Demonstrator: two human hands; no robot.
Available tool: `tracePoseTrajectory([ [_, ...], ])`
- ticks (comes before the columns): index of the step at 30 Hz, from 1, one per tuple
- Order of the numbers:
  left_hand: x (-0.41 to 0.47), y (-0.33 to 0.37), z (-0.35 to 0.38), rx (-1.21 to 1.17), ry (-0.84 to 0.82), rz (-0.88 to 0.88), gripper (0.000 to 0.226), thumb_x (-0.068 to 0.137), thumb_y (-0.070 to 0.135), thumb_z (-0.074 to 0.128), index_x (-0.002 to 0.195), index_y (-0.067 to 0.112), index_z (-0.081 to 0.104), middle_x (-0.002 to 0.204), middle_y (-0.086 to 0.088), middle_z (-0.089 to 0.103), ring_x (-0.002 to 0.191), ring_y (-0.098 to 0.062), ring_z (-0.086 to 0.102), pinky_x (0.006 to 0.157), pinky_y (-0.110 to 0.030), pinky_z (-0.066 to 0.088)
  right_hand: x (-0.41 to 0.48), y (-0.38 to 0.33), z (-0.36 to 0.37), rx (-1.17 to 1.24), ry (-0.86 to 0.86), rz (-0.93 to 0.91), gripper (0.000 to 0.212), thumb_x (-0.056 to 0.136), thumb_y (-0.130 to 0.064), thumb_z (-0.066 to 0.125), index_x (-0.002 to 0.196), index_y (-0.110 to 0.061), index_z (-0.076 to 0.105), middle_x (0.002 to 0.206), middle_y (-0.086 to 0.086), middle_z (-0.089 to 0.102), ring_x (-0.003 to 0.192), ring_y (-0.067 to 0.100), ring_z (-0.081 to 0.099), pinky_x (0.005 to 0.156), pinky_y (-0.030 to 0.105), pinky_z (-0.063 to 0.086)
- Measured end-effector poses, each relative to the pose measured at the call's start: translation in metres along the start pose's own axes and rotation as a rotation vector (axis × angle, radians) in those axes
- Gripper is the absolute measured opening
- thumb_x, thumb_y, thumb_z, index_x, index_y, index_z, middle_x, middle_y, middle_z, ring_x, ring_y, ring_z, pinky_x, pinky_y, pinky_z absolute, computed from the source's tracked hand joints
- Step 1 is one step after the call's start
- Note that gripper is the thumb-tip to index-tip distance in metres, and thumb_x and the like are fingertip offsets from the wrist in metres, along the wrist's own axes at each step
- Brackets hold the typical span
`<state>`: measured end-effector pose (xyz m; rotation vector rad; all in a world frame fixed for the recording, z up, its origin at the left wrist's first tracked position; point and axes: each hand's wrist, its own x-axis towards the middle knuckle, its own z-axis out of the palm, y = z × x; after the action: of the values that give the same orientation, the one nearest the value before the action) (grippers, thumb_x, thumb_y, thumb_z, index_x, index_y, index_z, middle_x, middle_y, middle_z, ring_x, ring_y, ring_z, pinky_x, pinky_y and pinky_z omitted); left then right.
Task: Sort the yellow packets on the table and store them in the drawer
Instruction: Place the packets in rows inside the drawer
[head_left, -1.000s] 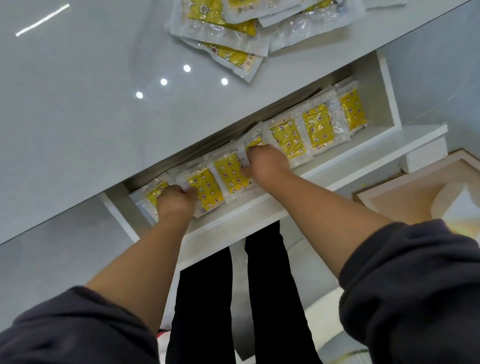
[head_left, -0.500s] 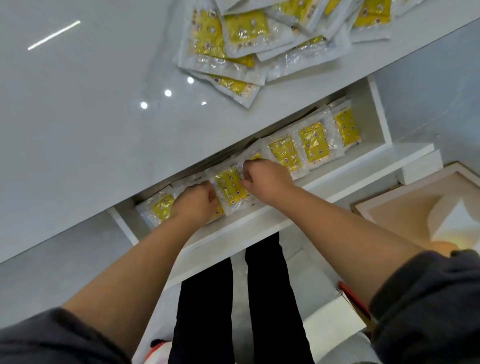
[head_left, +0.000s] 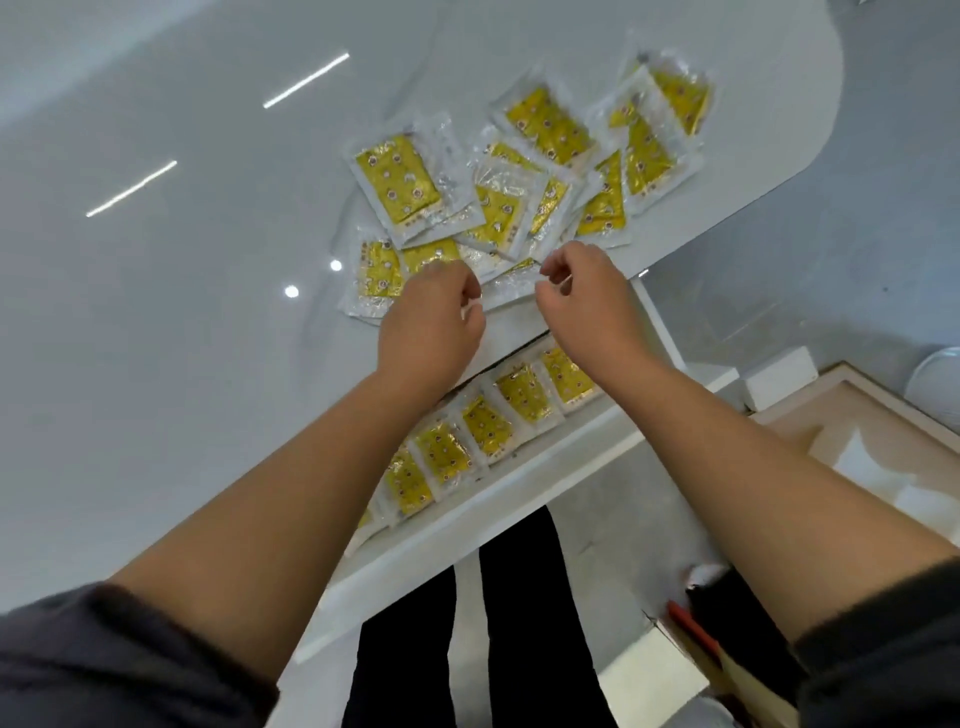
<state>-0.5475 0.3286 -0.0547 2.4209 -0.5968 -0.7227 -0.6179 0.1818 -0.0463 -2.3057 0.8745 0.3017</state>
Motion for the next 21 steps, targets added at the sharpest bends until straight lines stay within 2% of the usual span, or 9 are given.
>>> tracePoseTrajectory([
  [4,0.05,0.0,-0.001,0.194,0.192,-0.078,0.042,0.08,0.019,0.061,0.121,0.015,0.053,0.131,-0.009,0.046,0.119,-0.03,0.044,0.089,-0.041,0.041,0.041,-0.009,-0.002,-0.014,0.092,-0.096,0.029,0.087,-0.022,0.061,0.115,-0.016,0.054,0.12,0.003,0.051,0.111,0.02,0.049,0.093,0.037,0.044],
  [6,0.072,-0.006,-0.002,0.247,0.125,-0.164,0.065,0.076,0.025,0.066,0.136,0.019,0.04,0.148,-0.012,0.029,0.138,-0.035,0.025,0.102,-0.051,0.035,0.062,-0.016,0.0,-0.122,0.075,-0.151,0.04,0.085,-0.028,0.064,0.122,-0.021,0.052,0.127,0.0,0.05,0.12,0.02,0.046,0.096,0.036,0.037],
  [8,0.086,-0.014,0.0,0.285,0.02,-0.178,0.08,0.076,0.033,0.065,0.145,0.023,0.028,0.157,-0.015,0.012,0.145,-0.04,0.007,0.108,-0.059,0.028,0.082,-0.023,0.003,-0.238,-0.004,-0.211,0.052,0.083,-0.035,0.065,0.131,-0.025,0.046,0.133,-0.002,0.047,0.126,0.02,0.042,0.098,0.038,0.034],
  [10,0.092,-0.018,0.002,0.367,-0.002,-0.128,0.078,0.078,0.033,0.06,0.147,0.024,0.026,0.157,-0.018,0.011,0.143,-0.043,0.011,0.103,-0.058,0.034,0.097,-0.028,0.006,-0.379,-0.074,-0.275,0.064,0.08,-0.042,0.068,0.136,-0.027,0.041,0.138,-0.001,0.044,0.13,0.022,0.039,0.1,0.04,0.032],
  [13,0.095,-0.018,0.001,0.507,0.082,-0.095,0.062,0.082,0.021,0.053,0.142,0.023,0.036,0.15,-0.018,0.03,0.129,-0.044,0.035,0.088,-0.052,0.042,0.111,-0.029,0.01,-0.519,-0.076,-0.331,0.074,0.076,-0.047,0.07,0.139,-0.026,0.038,0.142,0.002,0.04,0.131,0.025,0.037,0.101,0.042,0.03],
  [16,0.094,-0.02,-0.003,0.517,0.111,-0.059,0.055,0.086,0.015,0.047,0.14,0.021,0.04,0.145,-0.015,0.038,0.122,-0.041,0.041,0.079,-0.047,0.044,0.116,-0.031,0.01,-0.557,-0.057,-0.35,0.079,0.073,-0.048,0.073,0.139,-0.023,0.037,0.139,0.005,0.041,0.128,0.026,0.038,0.098,0.041,0.03],
  [19,0.087,-0.021,-0.008,0.414,0.157,-0.025,0.049,0.093,0.015,0.042,0.142,0.019,0.04,0.145,-0.008,0.042,0.123,-0.037,0.042,0.076,-0.045,0.045,0.121,-0.033,0.004,-0.579,-0.071,-0.295,0.079,0.073,-0.051,0.074,0.135,-0.018,0.04,0.132,0.006,0.046,0.123,0.026,0.042,0.097,0.041,0.029],
  [21,0.081,-0.019,-0.011,0.343,0.185,-0.017,0.048,0.095,0.014,0.039,0.142,0.019,0.039,0.146,-0.004,0.042,0.125,-0.034,0.043,0.079,-0.044,0.046,0.125,-0.033,-0.002,-0.53,-0.13,-0.229,0.064,0.076,-0.048,0.073,0.126,-0.018,0.047,0.124,0.004,0.054,0.118,0.026,0.049,0.095,0.04,0.031],
])
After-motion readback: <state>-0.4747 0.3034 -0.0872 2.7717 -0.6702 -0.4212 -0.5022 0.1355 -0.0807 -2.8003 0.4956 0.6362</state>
